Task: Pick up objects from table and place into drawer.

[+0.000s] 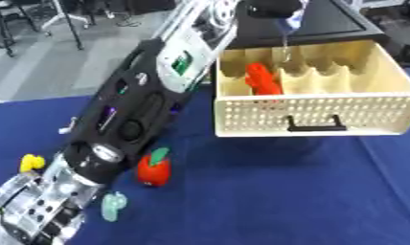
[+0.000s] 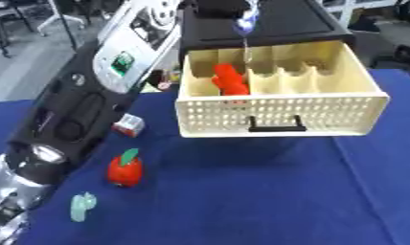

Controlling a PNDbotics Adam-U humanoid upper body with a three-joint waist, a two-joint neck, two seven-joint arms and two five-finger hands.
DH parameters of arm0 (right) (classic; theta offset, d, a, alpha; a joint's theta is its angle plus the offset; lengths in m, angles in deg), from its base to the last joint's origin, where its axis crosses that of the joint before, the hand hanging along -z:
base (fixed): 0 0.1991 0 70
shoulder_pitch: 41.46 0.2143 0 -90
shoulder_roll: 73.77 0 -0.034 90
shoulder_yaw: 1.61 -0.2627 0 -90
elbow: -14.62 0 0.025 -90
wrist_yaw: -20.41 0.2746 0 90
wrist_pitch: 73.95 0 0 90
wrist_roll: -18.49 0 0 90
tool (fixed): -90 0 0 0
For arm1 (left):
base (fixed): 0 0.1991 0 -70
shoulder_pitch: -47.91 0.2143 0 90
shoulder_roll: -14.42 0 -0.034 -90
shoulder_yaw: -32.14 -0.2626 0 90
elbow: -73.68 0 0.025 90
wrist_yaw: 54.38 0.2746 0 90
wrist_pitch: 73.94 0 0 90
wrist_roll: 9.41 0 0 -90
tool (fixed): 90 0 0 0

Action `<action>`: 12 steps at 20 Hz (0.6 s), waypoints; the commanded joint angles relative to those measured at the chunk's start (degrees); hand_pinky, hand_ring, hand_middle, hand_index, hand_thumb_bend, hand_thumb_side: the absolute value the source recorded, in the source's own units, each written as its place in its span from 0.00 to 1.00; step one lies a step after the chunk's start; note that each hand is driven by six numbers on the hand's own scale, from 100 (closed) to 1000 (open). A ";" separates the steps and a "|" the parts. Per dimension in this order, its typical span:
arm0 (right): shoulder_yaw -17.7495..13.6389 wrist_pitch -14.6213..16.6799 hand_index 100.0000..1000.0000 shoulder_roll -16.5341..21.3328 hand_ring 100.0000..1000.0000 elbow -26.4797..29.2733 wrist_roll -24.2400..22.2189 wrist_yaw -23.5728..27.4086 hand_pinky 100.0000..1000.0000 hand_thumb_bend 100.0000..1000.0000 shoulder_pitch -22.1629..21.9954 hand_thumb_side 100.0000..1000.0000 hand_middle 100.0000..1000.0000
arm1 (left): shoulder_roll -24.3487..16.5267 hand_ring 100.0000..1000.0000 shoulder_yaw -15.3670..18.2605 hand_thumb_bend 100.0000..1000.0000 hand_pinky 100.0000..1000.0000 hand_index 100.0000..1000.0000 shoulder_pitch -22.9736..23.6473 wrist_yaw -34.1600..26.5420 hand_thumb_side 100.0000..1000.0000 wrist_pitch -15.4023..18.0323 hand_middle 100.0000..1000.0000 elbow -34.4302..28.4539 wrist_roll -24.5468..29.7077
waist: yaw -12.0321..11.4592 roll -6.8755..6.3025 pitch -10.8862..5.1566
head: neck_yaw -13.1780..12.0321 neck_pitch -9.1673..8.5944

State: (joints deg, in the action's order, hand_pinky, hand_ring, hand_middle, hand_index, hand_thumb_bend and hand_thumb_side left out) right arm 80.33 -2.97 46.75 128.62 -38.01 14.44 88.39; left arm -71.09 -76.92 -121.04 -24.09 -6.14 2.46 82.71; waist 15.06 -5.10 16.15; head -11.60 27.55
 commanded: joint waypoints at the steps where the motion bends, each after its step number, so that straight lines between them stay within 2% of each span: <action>1: -0.34 0.34 0.71 1.05 0.31 0.59 -0.04 0.44 0.14 0.00 0.98 0.97 0.24 | -0.28 0.38 0.83 0.00 0.06 0.39 -1.47 0.99 0.12 2.87 0.57 2.08 -1.94 | 0.31 0.43 -0.80 | -0.44 -0.88; 2: -0.36 0.37 0.71 1.08 0.31 0.59 -0.01 0.43 0.14 0.00 0.96 0.97 0.24 | -0.32 0.41 0.58 0.00 0.10 0.44 -1.31 1.79 0.09 3.98 0.60 2.81 -1.56 | 0.33 0.40 -0.72 | -0.43 -0.89; 3: -0.41 0.37 0.71 1.10 0.31 0.59 0.07 0.42 0.14 0.00 0.88 0.97 0.24 | -0.44 0.52 0.30 0.00 0.23 0.56 -1.15 2.85 0.13 5.10 0.68 3.38 -0.68 | 0.26 0.39 -0.65 | -0.36 -0.84; 4: -0.48 0.35 0.71 1.11 0.31 0.59 0.18 0.44 0.14 0.00 0.79 0.97 0.24 | -0.57 0.63 0.01 0.05 0.35 0.65 -0.99 4.19 0.18 6.20 0.73 3.80 0.64 | 0.13 0.39 -0.60 | -0.27 -0.77; 5: -0.52 0.33 0.71 1.12 0.31 0.59 0.30 0.48 0.14 0.00 0.70 0.97 0.24 | -0.68 0.79 -0.23 0.24 0.56 0.76 -0.86 5.61 0.27 7.28 0.80 4.05 2.24 | 0.00 0.39 -0.59 | -0.19 -0.69; 6: -0.54 0.30 0.71 1.16 0.31 0.59 0.41 0.51 0.14 0.00 0.60 0.97 0.24 | -0.81 0.84 -0.46 0.28 0.63 0.79 -0.71 7.09 0.30 8.48 0.82 4.17 4.17 | -0.15 0.39 -0.60 | -0.09 -0.63; 7: -0.57 0.28 0.71 1.19 0.31 0.59 0.51 0.53 0.13 0.00 0.51 0.97 0.24 | -0.92 0.90 -0.49 0.39 0.75 0.82 -0.59 8.42 0.38 9.55 0.85 4.12 6.01 | -0.28 0.40 -0.61 | 0.02 -0.61; 9: -0.64 0.23 0.71 1.21 0.31 0.59 0.73 0.61 0.13 0.00 0.34 0.97 0.24 | -1.19 0.94 -0.25 0.51 0.83 0.87 -0.51 10.96 0.46 11.01 0.87 3.62 8.65 | -0.49 0.43 -0.67 | 0.15 -0.50; 11: -0.63 0.22 0.71 1.22 0.31 0.59 0.83 0.69 0.13 0.00 0.24 0.96 0.24 | -1.35 0.94 0.31 0.63 0.86 0.89 -0.50 13.21 0.55 11.49 0.86 3.26 9.80 | -0.58 0.43 -0.79 | 0.14 -0.35; 12: -0.64 0.21 0.71 1.21 0.31 0.59 0.89 0.71 0.13 0.00 0.20 0.96 0.24 | -1.43 0.94 0.60 0.64 0.86 0.89 -0.45 14.04 0.56 11.50 0.85 3.21 10.07 | -0.59 0.43 -0.86 | 0.15 -0.37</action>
State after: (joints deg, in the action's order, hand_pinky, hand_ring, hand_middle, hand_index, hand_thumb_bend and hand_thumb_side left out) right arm 80.31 -2.81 46.64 128.62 -37.39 14.79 88.11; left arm -71.15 -77.20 -120.33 -11.43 5.00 6.74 91.96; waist 14.47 -5.18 16.60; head -11.49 27.36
